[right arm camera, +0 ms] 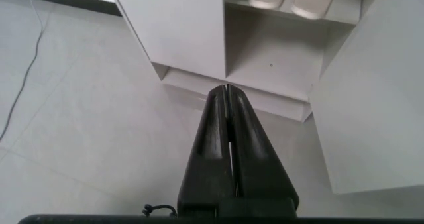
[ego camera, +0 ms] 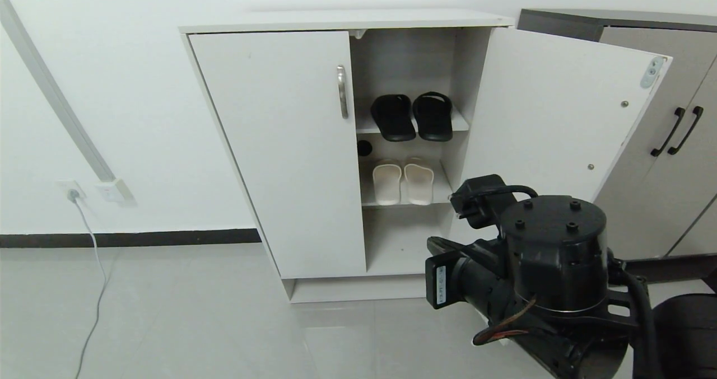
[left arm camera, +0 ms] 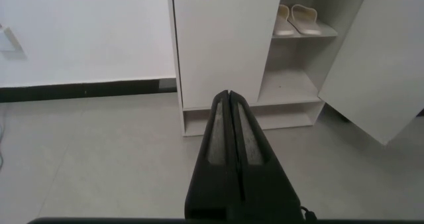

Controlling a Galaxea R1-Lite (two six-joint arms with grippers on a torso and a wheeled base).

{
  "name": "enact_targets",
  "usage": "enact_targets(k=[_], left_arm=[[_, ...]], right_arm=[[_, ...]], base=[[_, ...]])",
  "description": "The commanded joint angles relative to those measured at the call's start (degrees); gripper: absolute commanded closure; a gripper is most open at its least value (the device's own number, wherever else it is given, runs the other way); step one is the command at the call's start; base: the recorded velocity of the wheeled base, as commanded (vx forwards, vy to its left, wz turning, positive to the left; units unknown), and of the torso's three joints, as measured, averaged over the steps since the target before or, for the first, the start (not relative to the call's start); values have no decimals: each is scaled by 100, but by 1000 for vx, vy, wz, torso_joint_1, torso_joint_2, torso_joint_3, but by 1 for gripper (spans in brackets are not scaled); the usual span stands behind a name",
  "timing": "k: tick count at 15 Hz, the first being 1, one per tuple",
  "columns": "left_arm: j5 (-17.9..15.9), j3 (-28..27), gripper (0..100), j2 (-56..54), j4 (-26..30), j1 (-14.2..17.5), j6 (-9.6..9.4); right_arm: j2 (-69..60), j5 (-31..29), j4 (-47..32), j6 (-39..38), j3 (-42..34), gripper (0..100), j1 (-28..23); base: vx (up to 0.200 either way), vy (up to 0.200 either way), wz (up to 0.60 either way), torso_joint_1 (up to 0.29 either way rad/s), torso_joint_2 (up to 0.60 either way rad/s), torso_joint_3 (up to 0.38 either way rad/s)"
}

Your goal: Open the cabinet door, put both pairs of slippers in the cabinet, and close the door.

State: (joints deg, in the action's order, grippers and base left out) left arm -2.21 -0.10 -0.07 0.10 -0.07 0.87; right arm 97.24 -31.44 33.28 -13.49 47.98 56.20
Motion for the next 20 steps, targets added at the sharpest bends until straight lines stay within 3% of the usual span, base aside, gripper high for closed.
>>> enact_targets(k=[1, 15, 20], left_arm=[[1, 1, 100, 7, -1, -1, 1], [1, 1, 100, 7, -1, -1, 10], [1, 1, 100, 7, -1, -1, 1]], right_arm=[[75, -3, 47, -4, 1, 100, -12], [137, 129, 267, 5, -8, 100, -162], [146, 129, 275, 22, -35, 100, -162]], base=[[0, 0, 0, 0, 0, 0], [0, 0, 0, 0, -6, -5], [0, 0, 0, 21, -311, -337]])
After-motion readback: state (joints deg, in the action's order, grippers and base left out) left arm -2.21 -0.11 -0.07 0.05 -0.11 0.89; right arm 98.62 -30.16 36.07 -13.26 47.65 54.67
